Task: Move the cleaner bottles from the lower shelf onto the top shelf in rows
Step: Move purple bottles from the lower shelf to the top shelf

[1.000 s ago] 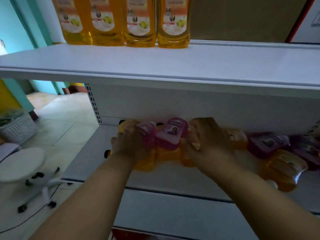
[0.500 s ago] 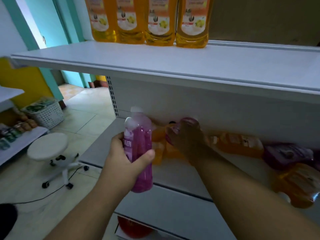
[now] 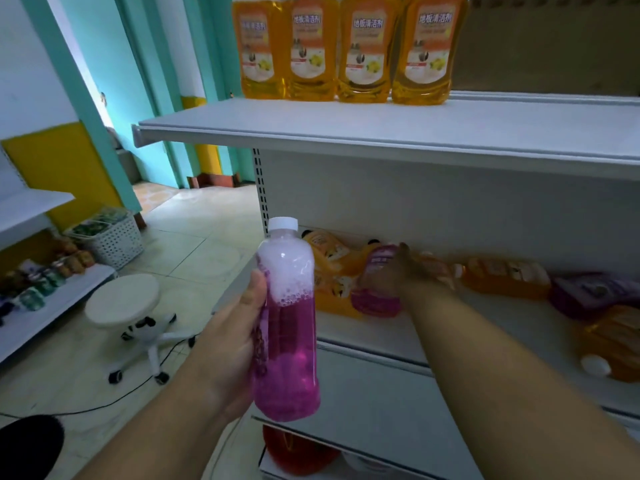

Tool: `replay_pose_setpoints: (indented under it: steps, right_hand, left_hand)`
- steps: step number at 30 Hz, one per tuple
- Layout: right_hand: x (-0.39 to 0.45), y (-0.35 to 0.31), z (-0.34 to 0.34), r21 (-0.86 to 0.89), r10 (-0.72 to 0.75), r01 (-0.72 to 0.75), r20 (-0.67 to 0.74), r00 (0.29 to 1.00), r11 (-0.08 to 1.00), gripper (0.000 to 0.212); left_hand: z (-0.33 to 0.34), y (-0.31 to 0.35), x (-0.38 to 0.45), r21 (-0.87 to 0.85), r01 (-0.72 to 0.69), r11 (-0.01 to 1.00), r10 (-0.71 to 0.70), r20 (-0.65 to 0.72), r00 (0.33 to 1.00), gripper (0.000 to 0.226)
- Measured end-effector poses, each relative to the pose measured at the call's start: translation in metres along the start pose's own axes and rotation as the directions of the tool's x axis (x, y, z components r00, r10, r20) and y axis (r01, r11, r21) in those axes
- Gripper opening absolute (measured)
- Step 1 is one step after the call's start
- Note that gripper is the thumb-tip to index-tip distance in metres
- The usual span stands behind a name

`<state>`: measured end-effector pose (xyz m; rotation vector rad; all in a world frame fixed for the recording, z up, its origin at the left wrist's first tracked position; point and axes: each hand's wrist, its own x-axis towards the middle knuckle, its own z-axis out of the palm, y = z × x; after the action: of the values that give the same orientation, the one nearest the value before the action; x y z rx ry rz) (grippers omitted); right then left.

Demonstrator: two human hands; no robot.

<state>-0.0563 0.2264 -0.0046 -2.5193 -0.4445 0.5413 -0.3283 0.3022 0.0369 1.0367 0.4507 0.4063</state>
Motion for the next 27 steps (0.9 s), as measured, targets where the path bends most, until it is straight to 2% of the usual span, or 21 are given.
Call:
replay_pose_setpoints:
  steps: [1,3,4,7,8,11,14,19,23,27]
  right_hand:
    - [-0.003,-0.003,0.005,0.054,0.002,-0.005,0.064,0.998,0.999,0.114]
    - [-0.011,-0.001,0.017,0.242,-0.02,0.007,0.052,0.998,0.97,0.059]
    - [-0.019,0.002,0.023,0.363,-0.029,0.023,0.012,1.0,0.931,0.055]
    - [-0.062,0.009,0.039,0.655,-0.058,0.113,-0.105,0.993,0.747,0.063]
    - [-0.078,0.014,0.044,0.749,-0.054,0.122,-0.115,0.992,0.651,0.066]
    - [-0.134,0.031,0.05,0.956,-0.055,0.065,-0.052,0.997,0.287,0.053]
    - [-0.185,0.057,0.037,0.996,-0.083,0.078,-0.075,0.994,0.032,0.055]
    - [-0.265,0.107,-0.017,0.959,-0.09,0.232,-0.249,0.964,-0.164,0.09]
    - [-0.326,0.158,-0.068,0.893,0.012,0.393,-0.4,0.916,-0.221,0.069]
    - [-0.393,0.228,-0.13,0.82,0.058,0.551,-0.549,0.834,-0.153,0.061]
  left_hand:
    - [-0.003,0.002,-0.003,-0.004,-0.003,1.0,0.003,0.037,0.999,0.084]
    - [-0.009,0.004,-0.008,-0.016,-0.011,1.0,0.013,0.106,0.994,0.077]
    - [-0.012,0.004,-0.011,-0.016,-0.003,1.0,0.005,0.127,0.992,0.075]
    - [-0.019,0.001,-0.021,0.001,0.022,1.0,-0.022,0.193,0.981,0.064]
    - [-0.02,0.0,-0.023,0.014,0.013,1.0,-0.016,0.225,0.974,0.056]
    - [-0.014,-0.004,-0.029,0.078,-0.036,0.996,0.012,0.293,0.956,0.042]
    - [0.007,-0.006,-0.039,0.124,-0.009,0.992,-0.035,0.343,0.939,0.053]
    - [0.063,-0.021,-0.066,0.155,-0.1,0.983,0.008,0.503,0.865,0.051]
    - [0.127,-0.042,-0.089,0.215,-0.177,0.961,0.019,0.582,0.813,0.064]
    - [0.214,-0.072,-0.111,0.334,-0.29,0.897,0.054,0.569,0.821,0.085]
